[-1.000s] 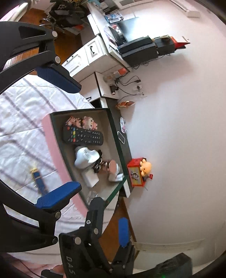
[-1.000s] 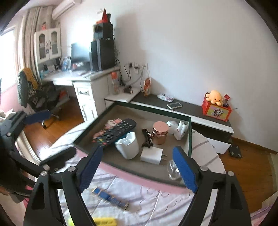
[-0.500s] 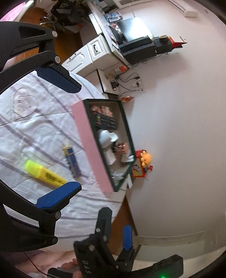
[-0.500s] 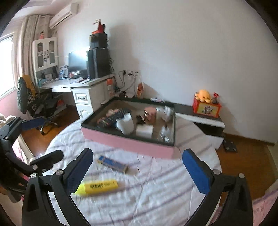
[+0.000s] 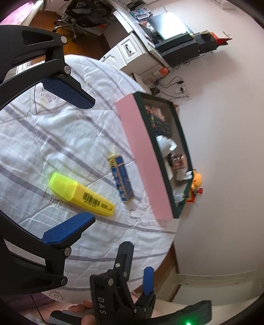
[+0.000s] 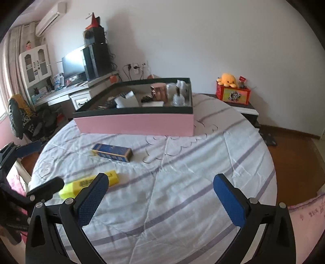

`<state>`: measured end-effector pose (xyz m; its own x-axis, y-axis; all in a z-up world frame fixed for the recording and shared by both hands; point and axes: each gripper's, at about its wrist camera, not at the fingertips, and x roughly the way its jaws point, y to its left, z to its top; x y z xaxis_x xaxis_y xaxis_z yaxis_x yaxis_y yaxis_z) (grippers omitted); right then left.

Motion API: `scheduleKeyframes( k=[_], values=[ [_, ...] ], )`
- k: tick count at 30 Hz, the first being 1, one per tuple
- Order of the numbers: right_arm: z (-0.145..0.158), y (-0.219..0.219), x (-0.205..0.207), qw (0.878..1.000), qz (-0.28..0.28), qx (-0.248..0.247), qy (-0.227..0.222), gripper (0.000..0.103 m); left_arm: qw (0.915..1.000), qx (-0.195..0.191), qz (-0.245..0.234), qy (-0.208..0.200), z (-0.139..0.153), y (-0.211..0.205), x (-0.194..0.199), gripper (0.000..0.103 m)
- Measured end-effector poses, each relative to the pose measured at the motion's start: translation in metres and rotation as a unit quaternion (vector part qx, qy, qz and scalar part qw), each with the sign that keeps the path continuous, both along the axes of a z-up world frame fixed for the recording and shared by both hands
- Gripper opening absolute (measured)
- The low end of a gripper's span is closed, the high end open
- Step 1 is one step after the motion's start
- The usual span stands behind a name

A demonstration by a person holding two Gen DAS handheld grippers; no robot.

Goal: Organize rigid objects
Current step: 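Withdraw both tools from the box toward the remaining items, then grasp the yellow highlighter with the left tool while the right tool grasps the blue box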

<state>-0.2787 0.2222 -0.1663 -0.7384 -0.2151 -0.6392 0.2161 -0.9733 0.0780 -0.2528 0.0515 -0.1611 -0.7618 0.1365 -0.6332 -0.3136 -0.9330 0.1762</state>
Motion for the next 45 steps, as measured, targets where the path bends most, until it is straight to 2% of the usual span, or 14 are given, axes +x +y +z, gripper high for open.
scheduleKeyframes(
  k=[4,8,11,14,21,23,26,28,29,31,33,38,41,45],
  values=[
    [-0.015,0.006,-0.004,1.000,-0.017,-0.005,-0.014,0.103,0.9997,-0.008,0.004,-0.022,-0.016,0.010,-0.006,0.103],
    [-0.021,0.020,-0.004,0.998,-0.037,-0.040,-0.024,0.103,0.9982,0.018,-0.010,-0.056,-0.028,0.015,-0.011,0.103],
    [-0.028,0.026,-0.007,0.997,-0.035,-0.057,-0.048,0.103,0.9979,0.007,-0.008,-0.063,-0.032,0.020,-0.013,0.103],
    [-0.027,0.030,-0.004,0.996,-0.038,-0.069,-0.042,0.103,0.9971,-0.007,-0.015,-0.075,-0.037,0.027,-0.015,0.103],
    [-0.027,0.029,-0.003,0.996,-0.038,-0.070,-0.043,0.103,0.9961,0.013,-0.012,-0.086,-0.037,0.023,-0.020,0.103],
    [-0.027,0.031,-0.003,0.995,-0.040,-0.080,-0.042,0.103,0.9963,0.014,-0.019,-0.082,-0.037,0.024,-0.018,0.099],
    [-0.027,0.034,-0.002,0.994,-0.042,-0.090,-0.040,0.103,0.9968,0.010,-0.041,-0.067,-0.035,0.029,-0.011,0.084],
    [-0.027,0.033,-0.003,0.994,-0.042,-0.089,-0.040,0.103,0.9964,0.009,-0.057,-0.062,-0.035,0.031,-0.007,0.065],
    [-0.027,0.033,-0.003,0.994,-0.042,-0.087,-0.041,0.103,0.9961,0.011,-0.065,-0.059,-0.035,0.032,-0.005,0.060],
    [-0.027,0.032,-0.003,0.995,-0.042,-0.085,-0.042,0.103,0.9961,0.015,-0.066,-0.057,-0.035,0.032,-0.003,0.042],
    [-0.027,0.032,-0.003,0.995,-0.042,-0.086,-0.042,0.103,0.9960,0.030,-0.061,-0.058,-0.034,0.030,-0.002,0.028],
    [-0.027,0.033,-0.003,0.994,-0.042,-0.090,-0.041,0.103,0.9953,0.079,-0.016,-0.054,-0.035,0.016,0.005,0.027],
    [-0.027,0.033,-0.003,0.994,-0.041,-0.091,-0.041,0.103,0.9957,0.063,0.057,-0.039,-0.034,0.003,0.009,0.027],
    [-0.026,0.026,-0.006,0.996,-0.037,-0.067,-0.048,0.103,0.9921,0.072,0.095,-0.038,-0.035,-0.015,0.011,0.027]
  ],
)
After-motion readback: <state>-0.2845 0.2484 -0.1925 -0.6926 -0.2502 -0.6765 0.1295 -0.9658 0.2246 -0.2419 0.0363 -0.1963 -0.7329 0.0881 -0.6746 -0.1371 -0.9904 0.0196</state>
